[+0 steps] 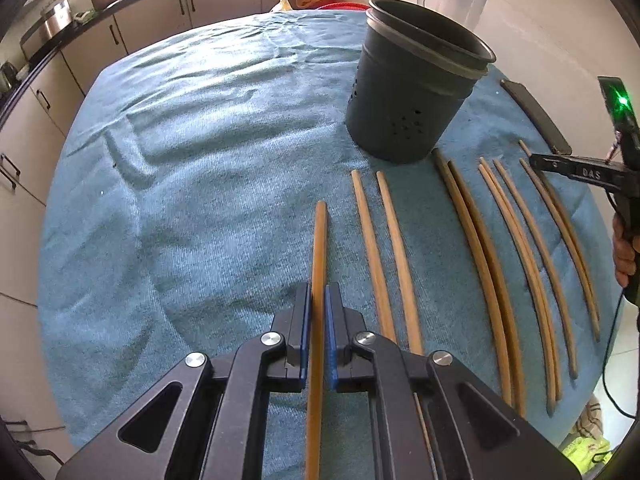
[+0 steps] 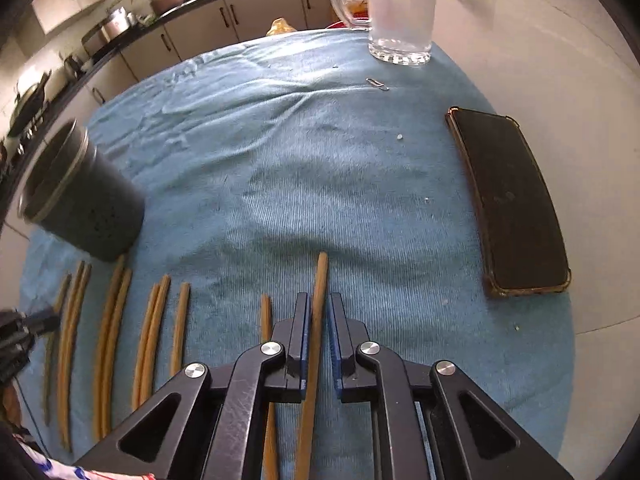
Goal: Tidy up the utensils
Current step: 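Close the left tool on a chopstick while the right tool closes on another chopstick, then lift both held chopsticks and lower them into the black holder cup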
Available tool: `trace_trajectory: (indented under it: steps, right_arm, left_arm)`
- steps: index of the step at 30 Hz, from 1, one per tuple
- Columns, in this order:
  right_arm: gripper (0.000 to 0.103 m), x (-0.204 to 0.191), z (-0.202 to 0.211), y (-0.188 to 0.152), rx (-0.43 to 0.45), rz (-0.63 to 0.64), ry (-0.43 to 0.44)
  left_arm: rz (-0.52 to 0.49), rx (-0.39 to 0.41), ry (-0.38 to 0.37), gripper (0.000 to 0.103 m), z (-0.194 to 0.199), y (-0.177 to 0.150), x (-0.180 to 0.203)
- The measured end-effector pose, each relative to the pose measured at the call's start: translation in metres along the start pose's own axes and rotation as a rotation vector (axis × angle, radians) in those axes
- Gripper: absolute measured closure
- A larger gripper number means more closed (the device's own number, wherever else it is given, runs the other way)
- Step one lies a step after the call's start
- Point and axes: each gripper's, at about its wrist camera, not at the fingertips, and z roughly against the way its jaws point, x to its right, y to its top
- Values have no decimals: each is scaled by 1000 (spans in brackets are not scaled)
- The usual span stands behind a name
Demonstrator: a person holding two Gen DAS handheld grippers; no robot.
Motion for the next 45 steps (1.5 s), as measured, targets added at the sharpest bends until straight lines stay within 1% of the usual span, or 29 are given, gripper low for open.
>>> trace_trajectory:
  steps: [3,7,9,13,18,22,25,30,35,40,45]
  right_arm:
    - [93,-9,1,-3,13,52,-46]
    - [96,-12,1,-2,30,75,-8]
    - [97,-9,5,-3,45,53,46]
    - [97,-5,32,-12,124,22,79]
    - [97,1,87,-28,256,0,107]
    - [97,2,128,-43,350,-7,116]
    - [97,0,155,-57,415,2,108]
    - [97,-2,190,-79,499,21,96]
    - [97,-3,219,-94,561,40,93]
    - [97,-6,238,-93,604,56,97]
    - [97,-16,245,-76,623,72,106]
  left_arm:
    - [-12,5,21,96,-2,3,5]
    - [-20,17,45,96,-3,6,10]
    - [5,33,47,96,1,5,9]
    - [47,112,65,96,30,-1,5]
    - [55,253,91,96,90,-16,18]
    - [64,351,68,96,129,-32,31]
    - [78,409,49,96,153,-44,40]
    - [89,483,33,96,179,-67,56]
    - [133,544,-6,96,194,-79,63]
    - [143,574,-6,96,201,-77,65]
    - [165,597,-29,96,209,-65,58]
